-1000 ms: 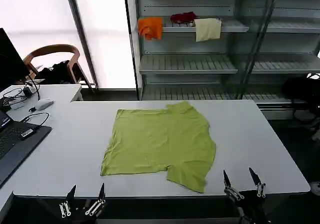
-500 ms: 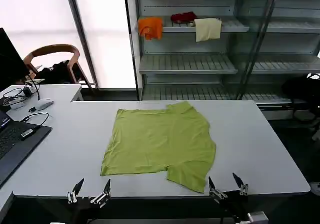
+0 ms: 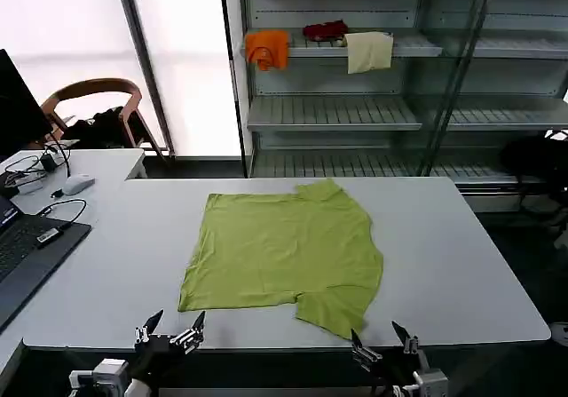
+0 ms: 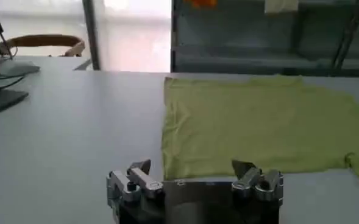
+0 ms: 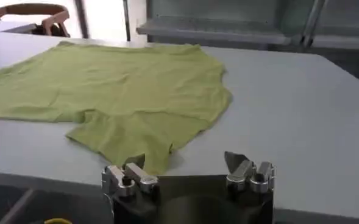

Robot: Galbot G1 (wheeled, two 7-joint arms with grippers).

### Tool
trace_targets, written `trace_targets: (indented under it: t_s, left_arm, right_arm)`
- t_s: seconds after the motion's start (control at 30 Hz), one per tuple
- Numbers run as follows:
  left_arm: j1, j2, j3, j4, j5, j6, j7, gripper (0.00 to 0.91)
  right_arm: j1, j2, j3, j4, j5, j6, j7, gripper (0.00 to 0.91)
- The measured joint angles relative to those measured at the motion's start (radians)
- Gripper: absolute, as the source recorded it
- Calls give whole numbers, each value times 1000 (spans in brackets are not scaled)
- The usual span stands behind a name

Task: Fold and organize the clothes.

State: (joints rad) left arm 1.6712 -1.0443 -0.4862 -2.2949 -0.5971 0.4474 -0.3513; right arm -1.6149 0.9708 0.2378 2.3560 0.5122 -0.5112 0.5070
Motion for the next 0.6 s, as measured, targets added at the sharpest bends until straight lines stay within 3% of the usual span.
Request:
trace_targets:
  t_s: [0.4, 0.5, 0.6]
  left_arm:
    - [-118, -6, 14, 108, -46, 26, 16, 907]
    - [-136, -4, 14, 131, -52, 26, 21, 856]
    - [-152, -7, 17, 153, -55, 24, 27, 695]
  right_arm:
    - [49, 31, -38, -31, -7, -22, 0, 907]
    - [62, 38, -49, -39, -8, -27, 4, 907]
    - [78, 45, -61, -49, -8, -29, 8, 665]
